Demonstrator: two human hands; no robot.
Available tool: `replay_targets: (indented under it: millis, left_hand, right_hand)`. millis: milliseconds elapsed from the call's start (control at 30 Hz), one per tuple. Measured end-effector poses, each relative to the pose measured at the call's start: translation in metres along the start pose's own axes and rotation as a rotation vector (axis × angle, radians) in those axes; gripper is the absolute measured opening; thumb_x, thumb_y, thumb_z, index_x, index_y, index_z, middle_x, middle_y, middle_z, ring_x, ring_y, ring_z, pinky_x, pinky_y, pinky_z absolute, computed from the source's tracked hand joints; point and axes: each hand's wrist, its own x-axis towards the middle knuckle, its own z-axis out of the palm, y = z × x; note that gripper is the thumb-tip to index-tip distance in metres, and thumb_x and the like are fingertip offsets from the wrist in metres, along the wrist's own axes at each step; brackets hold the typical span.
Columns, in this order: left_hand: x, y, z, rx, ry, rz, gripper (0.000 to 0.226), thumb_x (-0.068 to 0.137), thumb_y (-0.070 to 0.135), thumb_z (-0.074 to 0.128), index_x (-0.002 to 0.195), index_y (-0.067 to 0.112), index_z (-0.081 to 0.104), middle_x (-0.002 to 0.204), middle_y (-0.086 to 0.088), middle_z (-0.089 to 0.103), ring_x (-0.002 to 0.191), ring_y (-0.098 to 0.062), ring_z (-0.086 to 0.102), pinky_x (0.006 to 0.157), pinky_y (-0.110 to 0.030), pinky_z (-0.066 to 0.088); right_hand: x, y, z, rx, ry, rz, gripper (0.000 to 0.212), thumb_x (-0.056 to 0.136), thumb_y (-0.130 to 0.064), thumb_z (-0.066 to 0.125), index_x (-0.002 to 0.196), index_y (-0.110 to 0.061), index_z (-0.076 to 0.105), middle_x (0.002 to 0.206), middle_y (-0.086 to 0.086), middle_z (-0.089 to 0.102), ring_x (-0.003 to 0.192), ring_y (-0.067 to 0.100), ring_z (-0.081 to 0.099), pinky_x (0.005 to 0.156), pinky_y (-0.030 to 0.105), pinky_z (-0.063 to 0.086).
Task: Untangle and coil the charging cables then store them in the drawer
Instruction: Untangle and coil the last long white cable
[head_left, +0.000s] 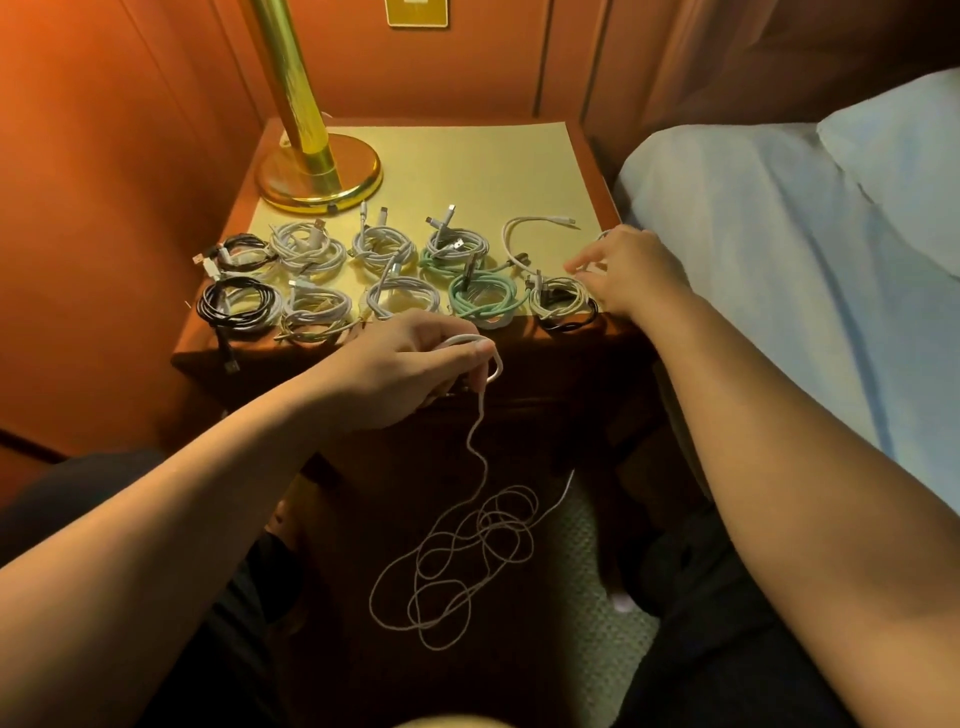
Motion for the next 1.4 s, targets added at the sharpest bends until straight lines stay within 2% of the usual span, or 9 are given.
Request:
replay_targets:
  millis: [333, 567, 700, 833, 933, 1000, 1133, 1233, 1400]
  left_hand:
    - [0.010, 0.010, 0.003, -0.036, 0.021, 0.028, 0.038, 0.107, 0.025, 0.049, 0.080, 0.007, 0.069, 0.060, 0.000, 0.039, 0.053, -0.015, 0.034, 0.047, -0.024, 0.028]
    - [0.004, 0.012, 0.011, -0.020, 0.021, 0.039, 0.038, 0.107, 0.022, 0.049, 0.079, 0.004, 0.069, 0.059, 0.005, 0.043, 0.052, -0.008, 0.039, 0.048, -0.019, 0.033]
    - [0.001, 0.012, 0.013, -0.131, -0.011, 0.027, 0.039, 0.106, 0.018, 0.042, 0.082, -0.007, 0.060, 0.060, 0.000, 0.037, 0.050, -0.012, 0.033, 0.045, -0.022, 0.028]
    - [0.000, 0.012, 0.012, -0.249, -0.044, 0.015, 0.038, 0.107, 0.017, 0.041, 0.081, -0.003, 0.060, 0.057, -0.002, 0.033, 0.048, -0.016, 0.027, 0.044, -0.024, 0.022]
    - [0.000, 0.012, 0.009, -0.363, -0.109, -0.005, 0.038, 0.108, 0.018, 0.043, 0.083, 0.000, 0.065, 0.058, -0.002, 0.031, 0.049, -0.018, 0.026, 0.044, -0.027, 0.019]
    - [0.000, 0.010, 0.008, -0.349, -0.101, -0.030, 0.038, 0.107, 0.022, 0.046, 0.081, 0.005, 0.068, 0.059, -0.001, 0.035, 0.049, -0.015, 0.031, 0.045, -0.028, 0.024]
    - [0.002, 0.005, 0.006, -0.386, -0.056, -0.072, 0.039, 0.107, 0.026, 0.047, 0.075, 0.008, 0.062, 0.055, -0.004, 0.041, 0.051, -0.020, 0.046, 0.053, -0.031, 0.046]
    - [0.006, 0.002, 0.006, -0.539, -0.022, -0.082, 0.043, 0.106, 0.028, 0.047, 0.068, 0.007, 0.053, 0.053, -0.006, 0.039, 0.053, -0.026, 0.052, 0.072, -0.043, 0.056]
    - [0.010, -0.010, 0.018, -0.558, -0.158, -0.058, 0.044, 0.107, 0.038, 0.042, 0.070, 0.014, 0.047, 0.059, 0.000, 0.042, 0.057, -0.022, 0.047, 0.081, -0.052, 0.053]
  right_hand:
    - [-0.014, 0.018, -0.022, -0.125, 0.212, 0.451, 0.019, 0.101, -0.019, 0.064, 0.114, -0.005, 0.066, 0.108, 0.017, 0.069, 0.099, 0.036, 0.068, 0.077, 0.039, 0.050]
    - [-0.043, 0.070, -0.013, 0.035, -0.574, 0.807, 0.028, 0.095, -0.022, 0.061, 0.112, -0.004, 0.076, 0.092, 0.011, 0.078, 0.089, 0.025, 0.074, 0.096, 0.044, 0.058]
    - [-0.077, 0.019, -0.036, -0.137, -0.303, 0.436, 0.026, 0.097, -0.032, 0.064, 0.110, -0.009, 0.068, 0.100, 0.011, 0.069, 0.090, 0.031, 0.069, 0.086, 0.041, 0.057]
    - [-0.121, -0.035, -0.048, 0.197, -0.124, 0.208, 0.033, 0.098, -0.048, 0.060, 0.124, -0.031, 0.072, 0.122, -0.002, 0.070, 0.107, 0.022, 0.065, 0.095, 0.044, 0.058]
    - [-0.142, -0.066, -0.048, 0.550, -0.339, -0.004, 0.035, 0.098, -0.051, 0.052, 0.122, -0.035, 0.072, 0.124, -0.007, 0.070, 0.112, 0.012, 0.064, 0.098, 0.039, 0.054]
    - [-0.144, -0.076, -0.043, 0.701, -0.502, -0.102, 0.034, 0.108, -0.040, 0.047, 0.109, -0.017, 0.072, 0.108, -0.002, 0.074, 0.106, 0.013, 0.068, 0.100, 0.040, 0.053]
    - [-0.134, -0.074, -0.040, 1.071, -0.458, -0.064, 0.036, 0.113, -0.022, 0.037, 0.082, -0.013, 0.051, 0.063, -0.002, 0.048, 0.059, 0.017, 0.050, 0.067, 0.032, 0.052]
    - [-0.123, -0.064, -0.043, 1.329, -0.336, 0.004, 0.045, 0.112, -0.021, 0.033, 0.067, -0.020, 0.041, 0.059, -0.003, 0.026, 0.056, 0.021, 0.017, 0.054, 0.035, 0.024]
    - [-0.109, -0.055, -0.044, 1.688, -0.272, 0.174, 0.045, 0.109, -0.027, 0.038, 0.065, -0.021, 0.040, 0.057, -0.004, 0.022, 0.052, 0.014, 0.017, 0.052, 0.030, 0.021]
